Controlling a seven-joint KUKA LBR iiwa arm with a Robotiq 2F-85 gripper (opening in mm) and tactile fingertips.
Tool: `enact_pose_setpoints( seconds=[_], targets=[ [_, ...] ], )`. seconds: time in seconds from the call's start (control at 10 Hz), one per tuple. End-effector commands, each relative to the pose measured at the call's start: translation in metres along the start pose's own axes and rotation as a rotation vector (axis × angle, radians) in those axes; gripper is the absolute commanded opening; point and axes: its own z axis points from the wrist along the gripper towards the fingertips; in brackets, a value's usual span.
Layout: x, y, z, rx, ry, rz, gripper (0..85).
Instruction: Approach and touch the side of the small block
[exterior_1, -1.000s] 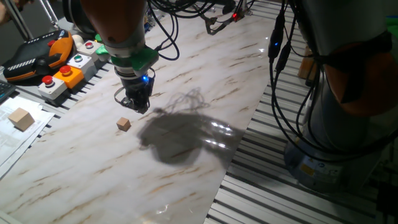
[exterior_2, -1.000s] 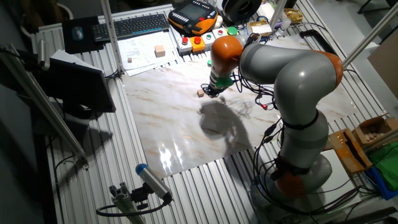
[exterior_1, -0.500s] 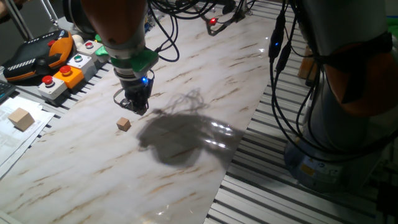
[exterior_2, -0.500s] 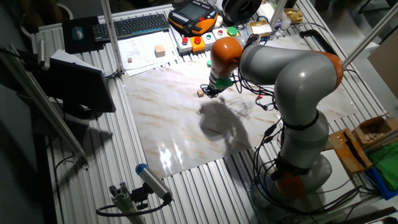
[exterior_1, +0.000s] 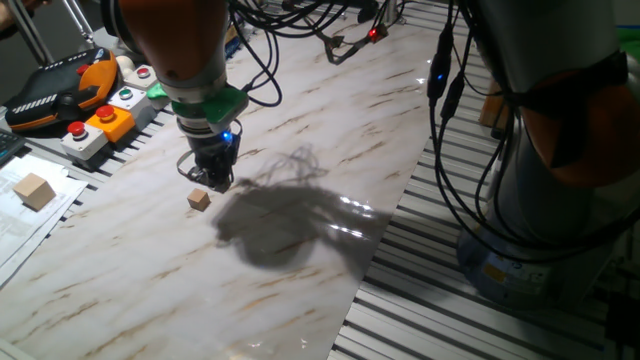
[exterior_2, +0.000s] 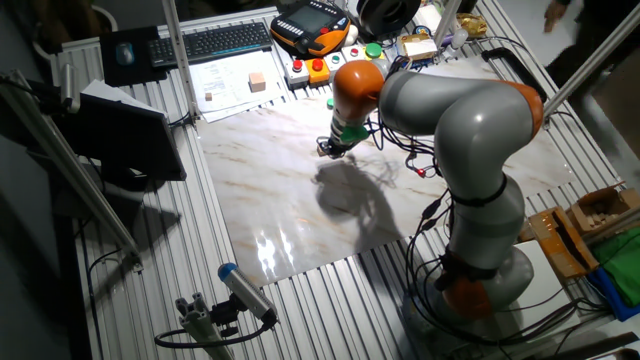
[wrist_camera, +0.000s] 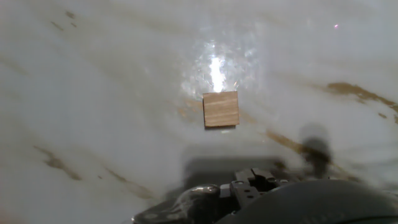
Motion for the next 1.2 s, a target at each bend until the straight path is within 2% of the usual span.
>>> enact_pose_setpoints(
  seconds=[0.0,0.5,1.1],
  targets=[
    [-0.001,0.001,0.002,-0.002,0.003,0.000,0.7],
    [-0.003,0.011,0.012,-0.004,0.013,0.009,0.7],
    [-0.007,0.015,0.022,-0.006,0.017,-0.003,0.7]
  ],
)
